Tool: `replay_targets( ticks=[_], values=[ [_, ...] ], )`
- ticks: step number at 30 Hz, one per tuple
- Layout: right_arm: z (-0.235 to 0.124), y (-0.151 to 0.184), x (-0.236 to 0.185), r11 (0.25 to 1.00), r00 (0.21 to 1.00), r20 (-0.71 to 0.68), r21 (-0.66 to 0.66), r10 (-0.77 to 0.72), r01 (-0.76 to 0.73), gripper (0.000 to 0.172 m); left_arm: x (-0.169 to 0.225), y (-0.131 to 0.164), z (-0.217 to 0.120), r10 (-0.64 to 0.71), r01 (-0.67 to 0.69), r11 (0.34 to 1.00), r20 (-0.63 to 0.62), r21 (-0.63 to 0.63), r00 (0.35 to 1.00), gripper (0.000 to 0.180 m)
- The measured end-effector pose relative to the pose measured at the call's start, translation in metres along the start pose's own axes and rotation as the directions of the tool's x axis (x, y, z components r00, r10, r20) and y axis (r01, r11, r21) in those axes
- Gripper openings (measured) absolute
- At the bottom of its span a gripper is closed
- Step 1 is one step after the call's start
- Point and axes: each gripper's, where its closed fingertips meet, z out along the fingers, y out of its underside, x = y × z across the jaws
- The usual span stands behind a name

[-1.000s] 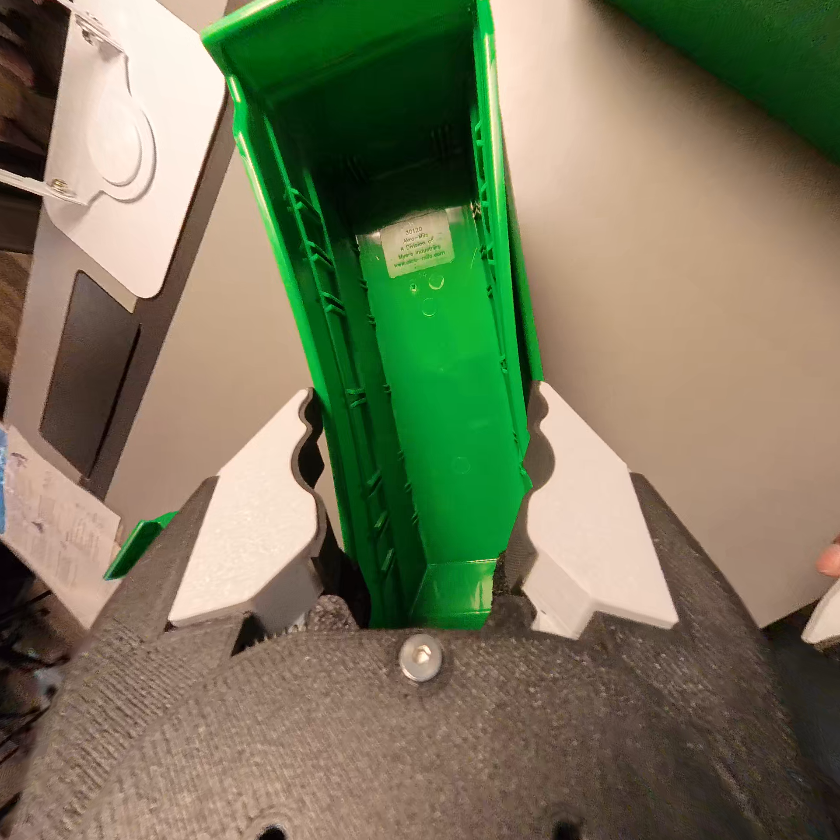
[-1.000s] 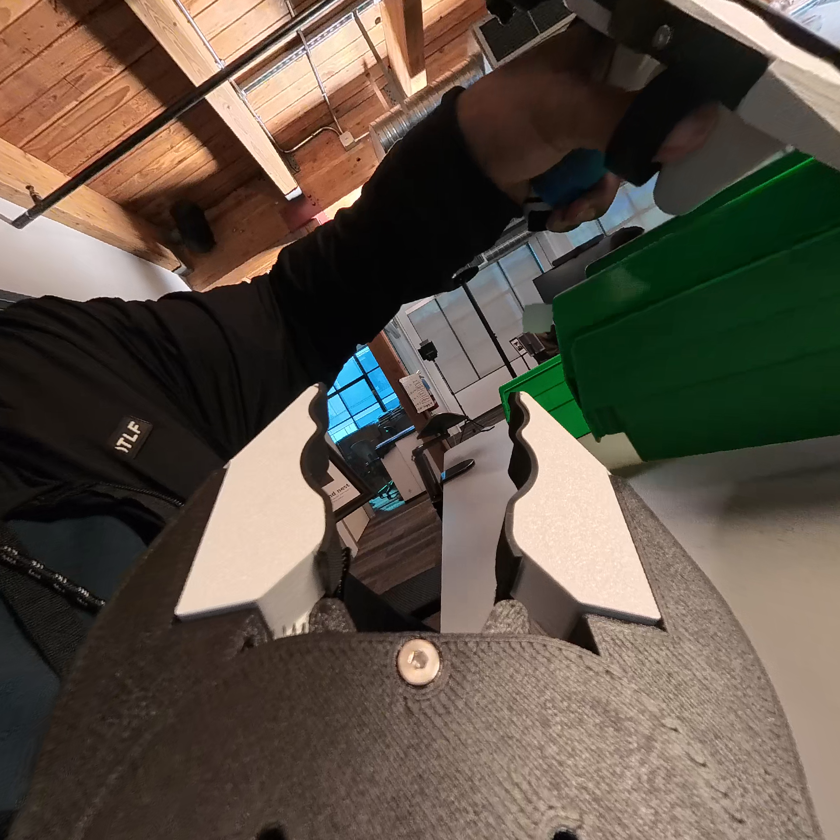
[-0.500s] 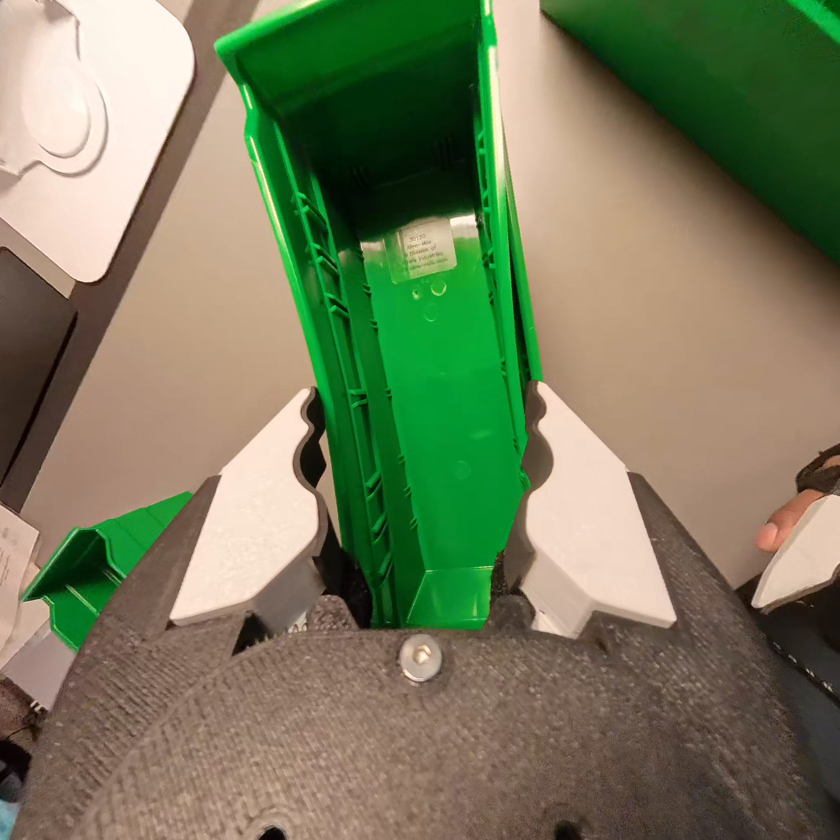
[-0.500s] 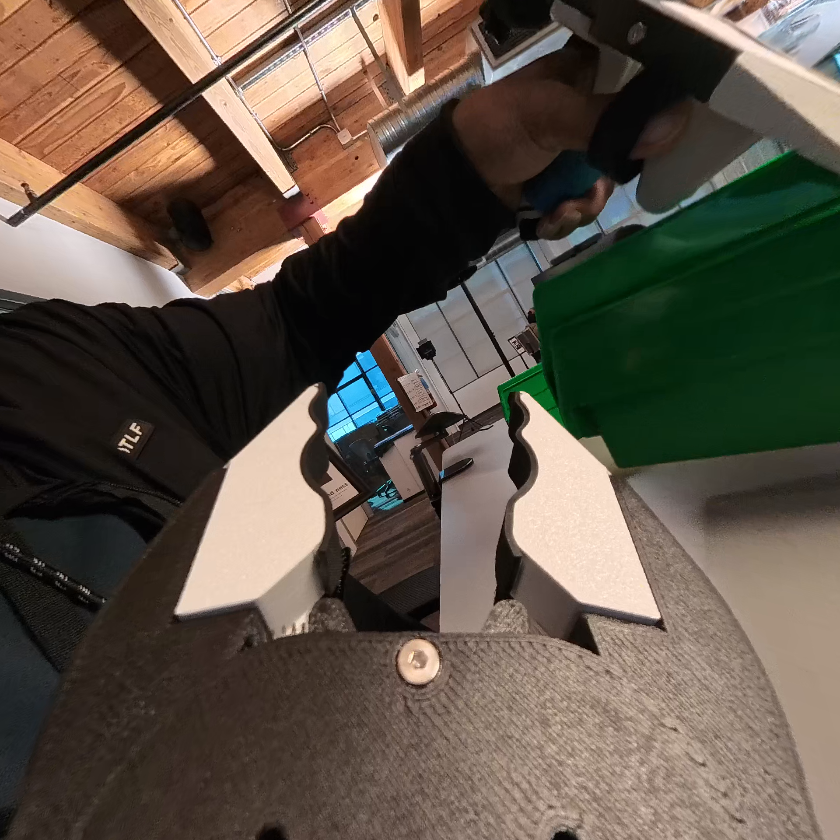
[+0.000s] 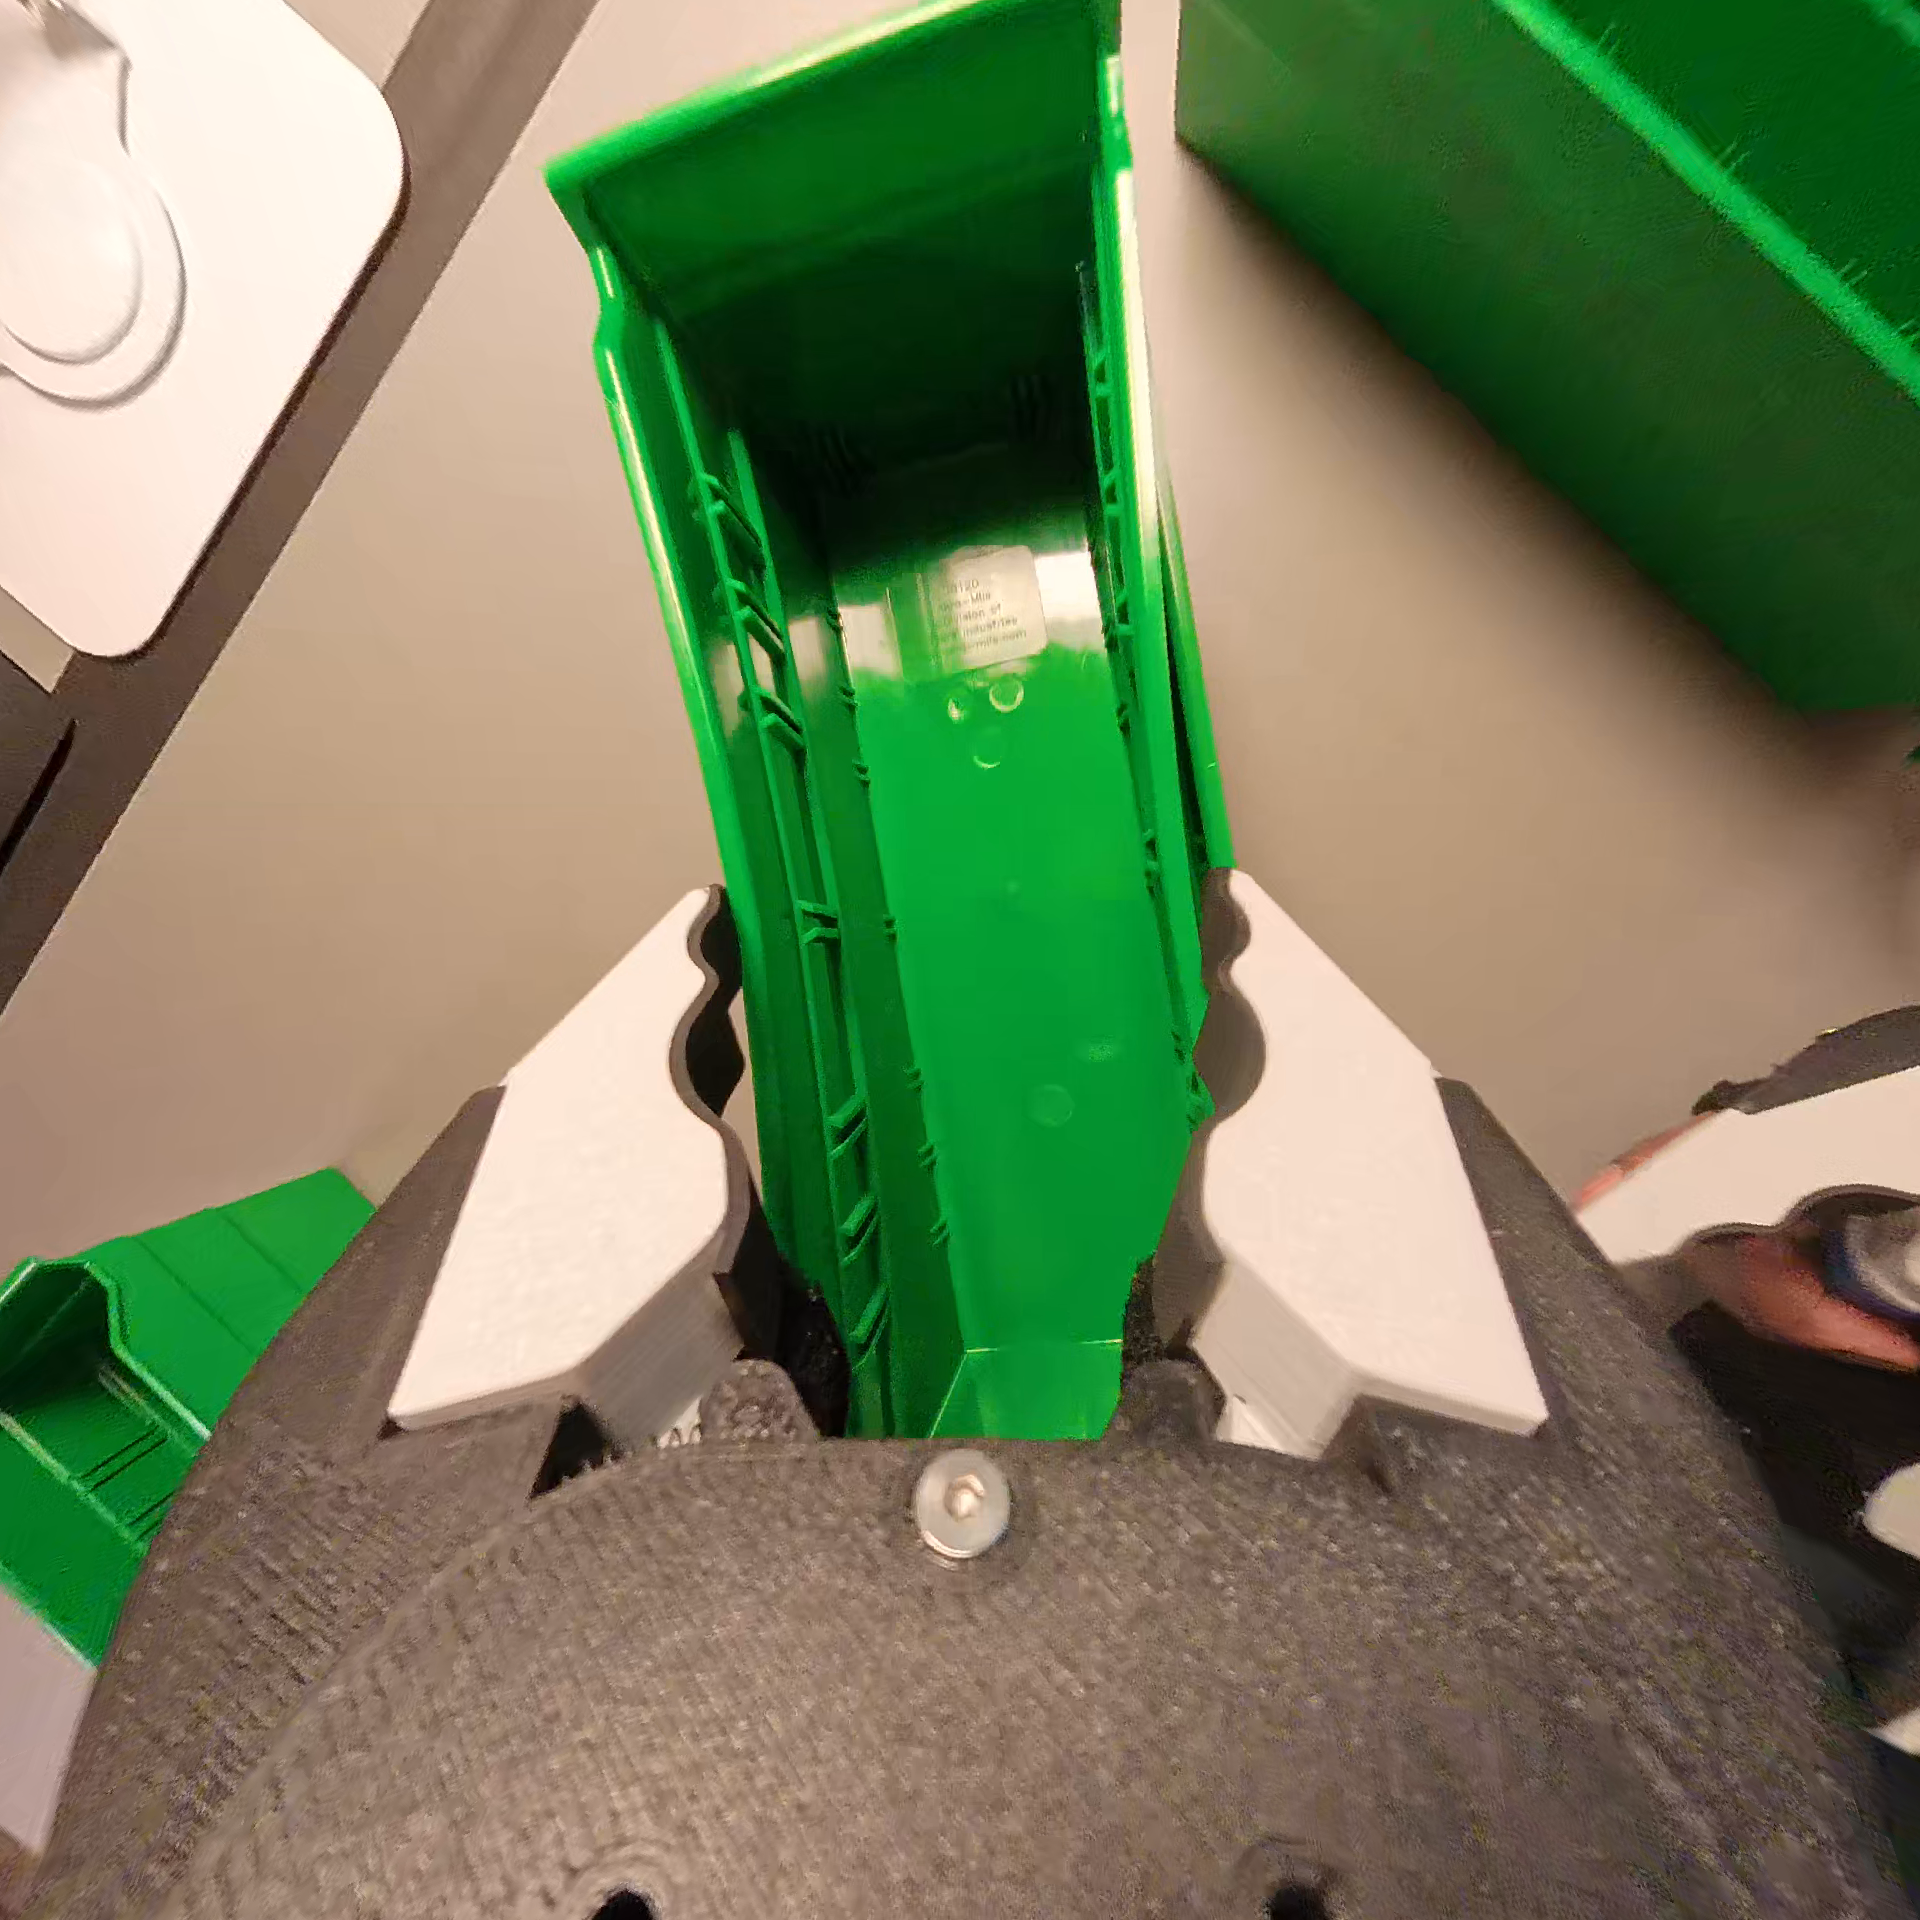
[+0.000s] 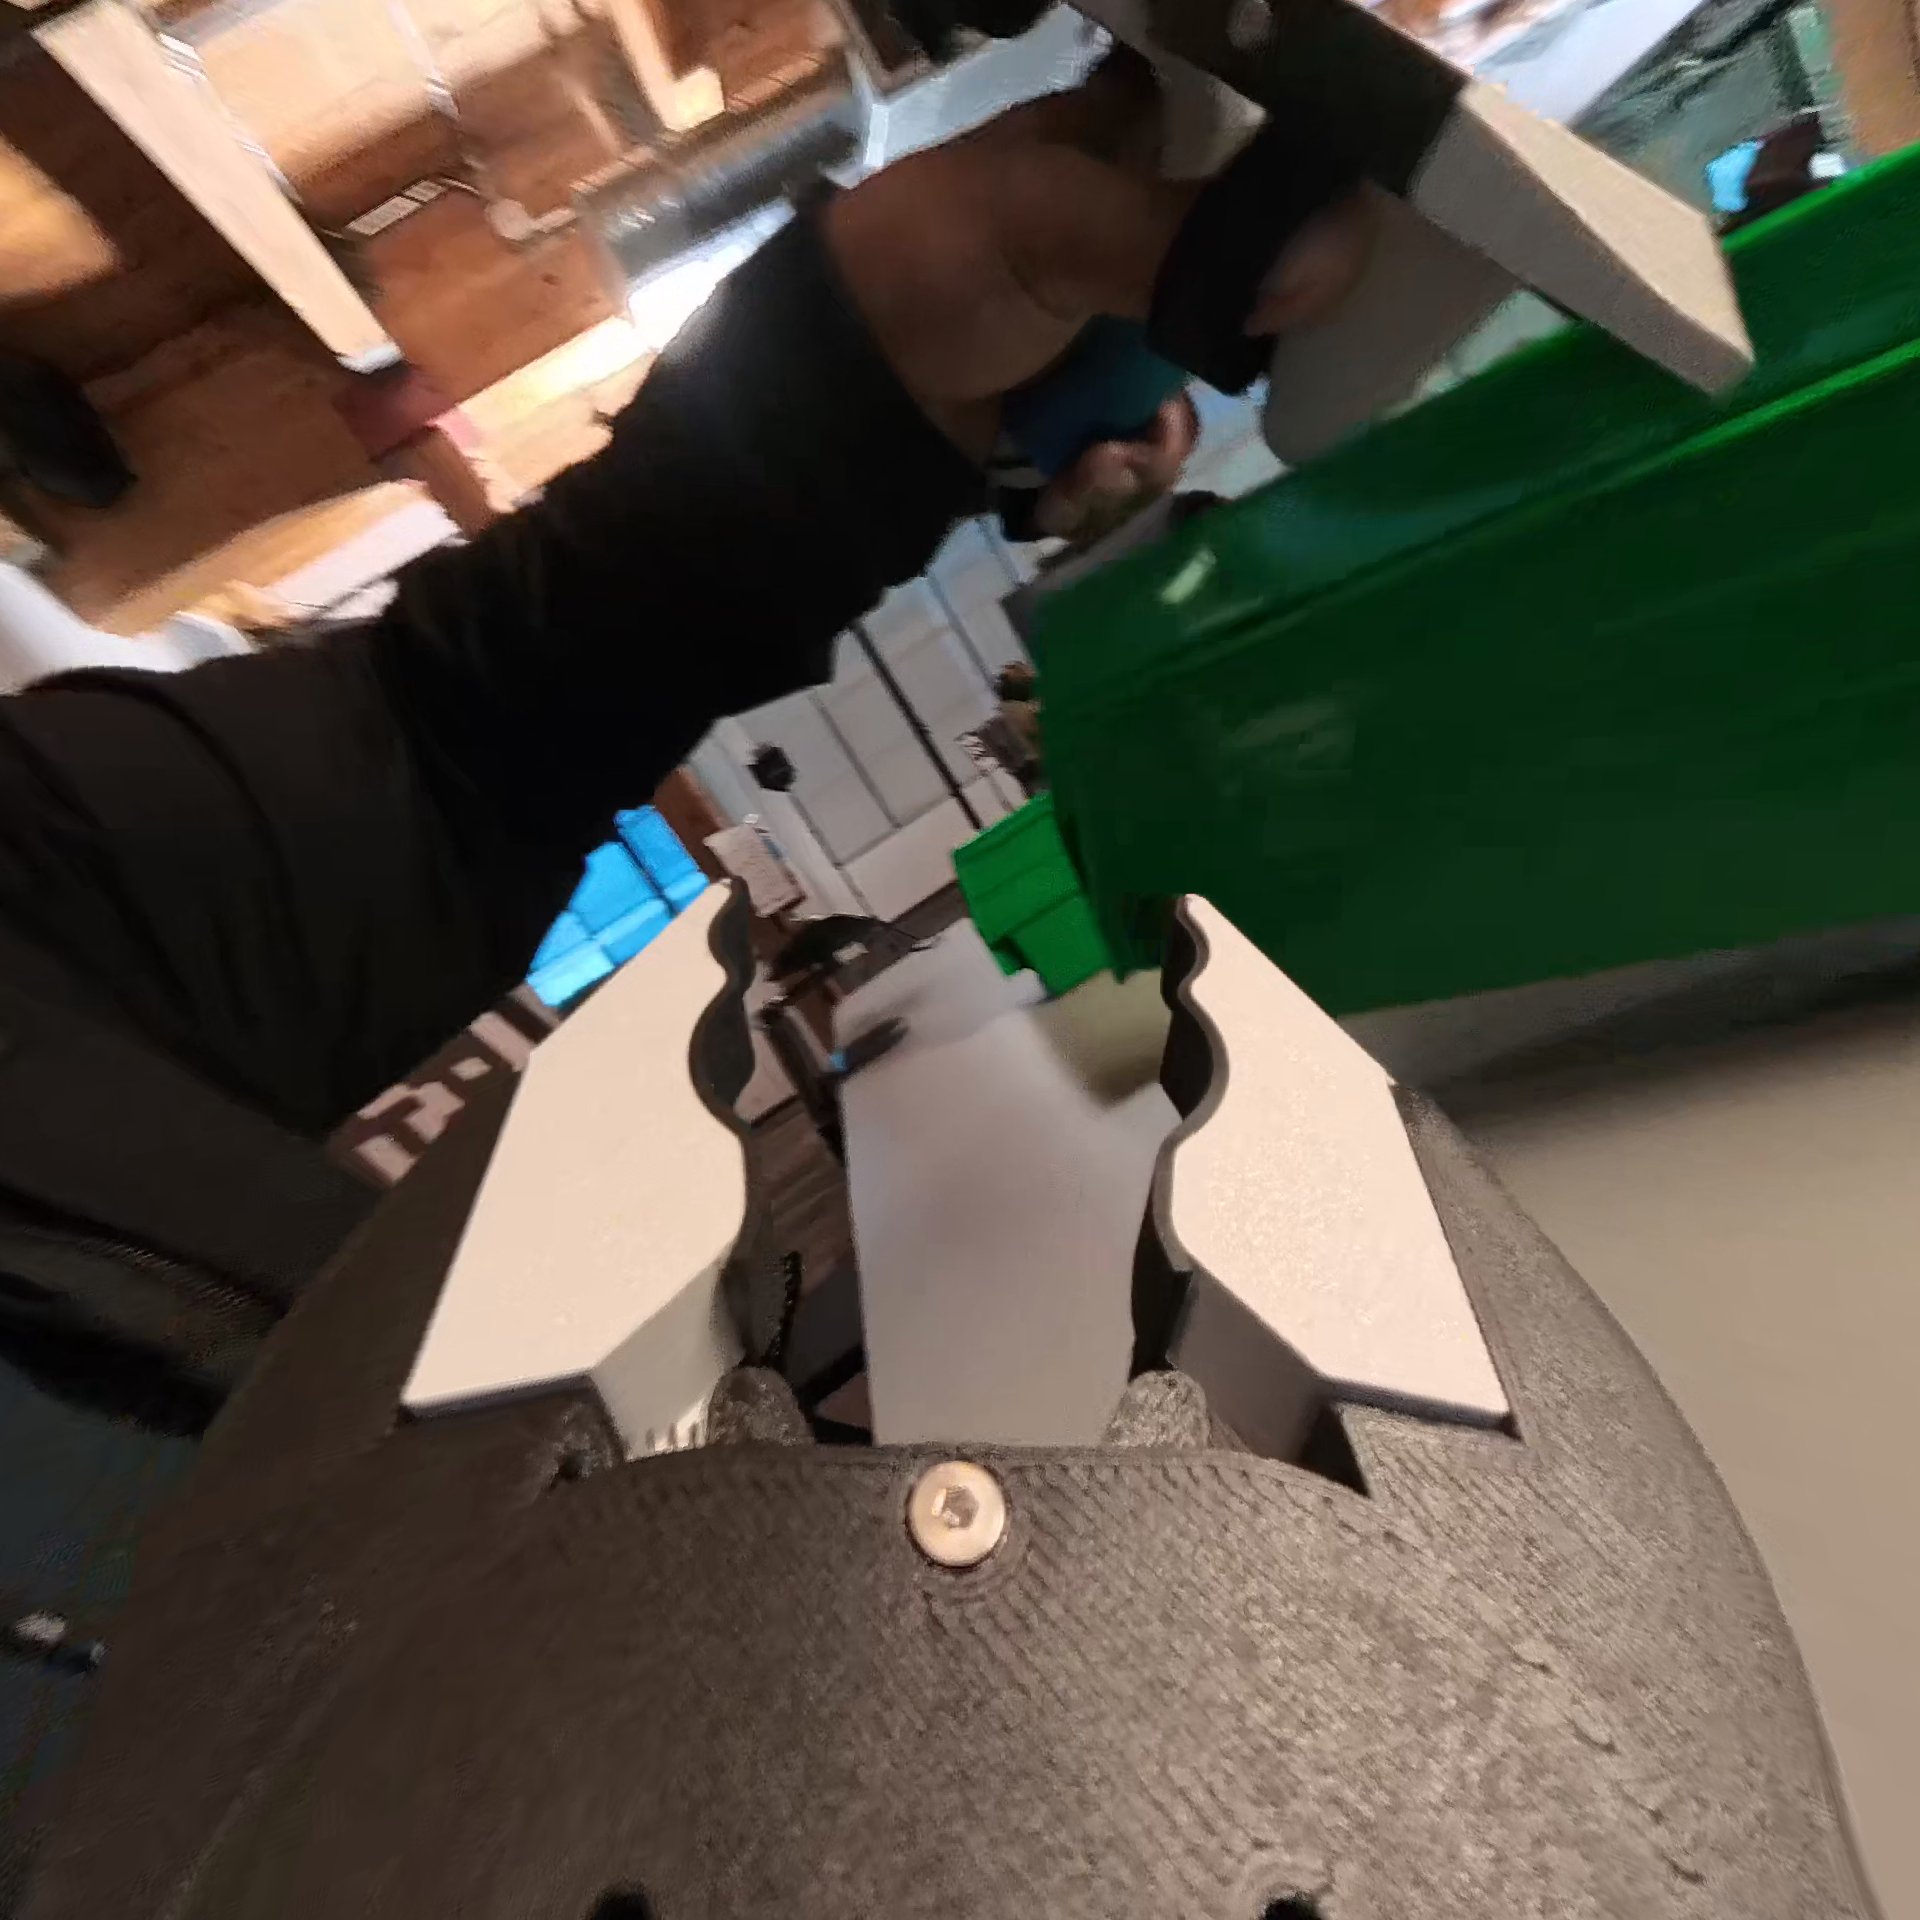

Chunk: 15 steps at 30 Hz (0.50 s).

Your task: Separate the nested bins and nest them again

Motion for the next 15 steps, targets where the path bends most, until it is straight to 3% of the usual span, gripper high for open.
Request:
replay_targets(
  ticks=[6, 15],
  values=[
    [0.005, 0.018, 0.037, 0.980, 0.942, -0.295, -0.163, -0.157, 0.112, 0.067, 0.004, -0.014, -0.010, -0.023, 0.024, 0.998, -0.016, 0.054, 1.000, 0.089],
    [0.030, 0.045, 0.043, 0.925, 0.886, -0.355, -0.335, -0.299, 0.178, 0.033, 0.013, -0.020, 0.000, -0.039, 0.041, 0.996, -0.029, 0.081, 0.999, 0.089]
  ],
)
